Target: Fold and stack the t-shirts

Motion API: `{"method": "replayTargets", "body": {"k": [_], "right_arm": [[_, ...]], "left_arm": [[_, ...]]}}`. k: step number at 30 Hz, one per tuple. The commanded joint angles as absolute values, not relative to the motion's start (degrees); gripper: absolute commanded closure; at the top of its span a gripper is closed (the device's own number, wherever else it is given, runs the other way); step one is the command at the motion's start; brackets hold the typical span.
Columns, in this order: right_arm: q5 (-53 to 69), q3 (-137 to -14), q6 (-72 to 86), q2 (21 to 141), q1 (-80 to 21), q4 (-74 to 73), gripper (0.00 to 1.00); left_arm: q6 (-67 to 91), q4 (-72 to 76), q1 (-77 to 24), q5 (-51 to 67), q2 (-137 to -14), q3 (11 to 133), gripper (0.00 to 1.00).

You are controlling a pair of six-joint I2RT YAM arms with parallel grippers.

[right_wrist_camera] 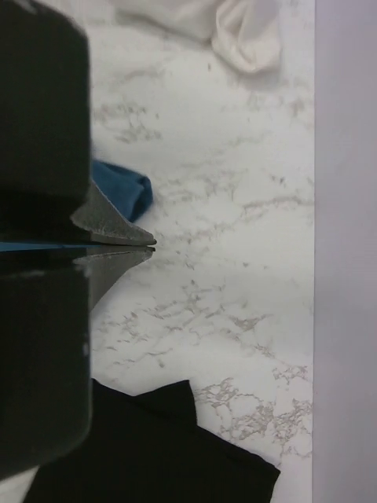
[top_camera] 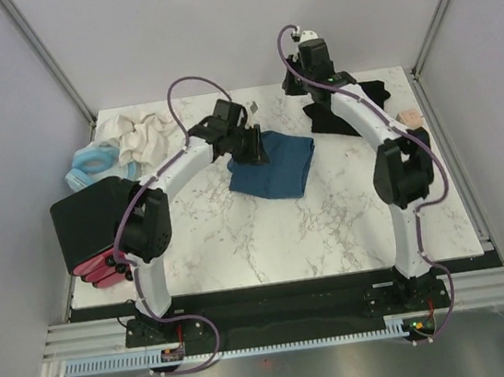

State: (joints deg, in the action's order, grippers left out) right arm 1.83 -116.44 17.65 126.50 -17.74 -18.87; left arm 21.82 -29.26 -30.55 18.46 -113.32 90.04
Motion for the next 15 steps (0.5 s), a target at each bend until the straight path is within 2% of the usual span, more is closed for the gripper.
{"method": "replayTargets", "body": {"k": [1,2,3,6,15], "right_arm": [[0.4,-105.0,18.3,112.6,-22.1,-20.0,1.00],[-0.5,-100.5,18.9,111.6,-23.2,-20.1,1.00],[-1.5,-98.8,19.4,110.6,-25.0,-21.2,1.00],[-4.6,-91.8,21.5,108.6,-28.9,-22.3,1.00],[-8.3,-76.6,24.0,107.1,-32.6,-15.7,1.00]], "left_arm": [[19.1,-29.5,-27.6,17.8,-114.8,104.4,0.65],[18.6,-30.3,-27.3,19.1,-120.2,110.8,0.67],[18.3,-32.9,-26.9,20.8,-123.7,114.5,0.84],[18.0,-36.4,-26.1,22.4,-134.6,127.2,0.98],[18.3,-32.3,-25.4,22.0,-138.9,123.0,0.98]]}}
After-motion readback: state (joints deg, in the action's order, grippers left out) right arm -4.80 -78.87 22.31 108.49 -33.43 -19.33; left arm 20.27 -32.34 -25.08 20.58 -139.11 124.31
